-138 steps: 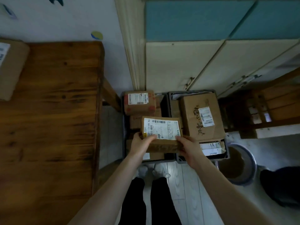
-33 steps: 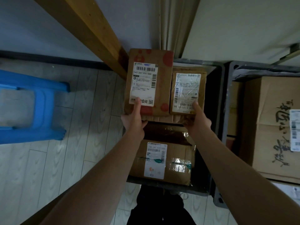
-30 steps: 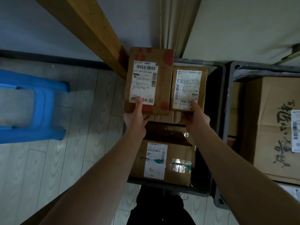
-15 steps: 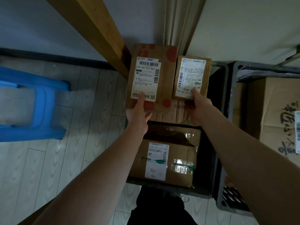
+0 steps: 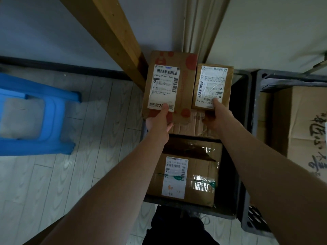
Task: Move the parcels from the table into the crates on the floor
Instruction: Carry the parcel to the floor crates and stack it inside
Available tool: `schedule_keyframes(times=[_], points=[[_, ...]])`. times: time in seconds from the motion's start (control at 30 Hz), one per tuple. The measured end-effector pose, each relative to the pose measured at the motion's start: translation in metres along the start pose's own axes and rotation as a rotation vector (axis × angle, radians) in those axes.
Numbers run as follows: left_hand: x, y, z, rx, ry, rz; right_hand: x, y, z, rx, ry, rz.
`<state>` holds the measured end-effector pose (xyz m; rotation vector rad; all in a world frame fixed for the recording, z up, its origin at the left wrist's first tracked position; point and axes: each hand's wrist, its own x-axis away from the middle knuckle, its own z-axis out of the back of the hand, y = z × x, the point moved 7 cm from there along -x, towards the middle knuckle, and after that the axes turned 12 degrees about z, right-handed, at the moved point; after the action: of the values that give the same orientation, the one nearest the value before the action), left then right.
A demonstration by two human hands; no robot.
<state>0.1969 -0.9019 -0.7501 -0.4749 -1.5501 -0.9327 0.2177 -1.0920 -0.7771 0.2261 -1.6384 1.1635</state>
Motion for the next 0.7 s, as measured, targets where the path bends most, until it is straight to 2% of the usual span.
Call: schedule_keyframes(times=[0.27, 0.47, 0.7], points=[[0.04, 0.001, 0.006, -0.191, 0.035, 0.0, 0.038, 0.006, 0.019, 0.005, 0.023, -0.046], [0.114, -0.002, -0.003, -0.281, 0.015, 0.002, 0.125, -0.019, 0.031, -0.041, -0.013, -0.079], [0.212, 0.008, -0.006, -0.338, -0.1, -0.066, 0.229, -0.075, 0.058, 0.082, -0.028, -0.016]])
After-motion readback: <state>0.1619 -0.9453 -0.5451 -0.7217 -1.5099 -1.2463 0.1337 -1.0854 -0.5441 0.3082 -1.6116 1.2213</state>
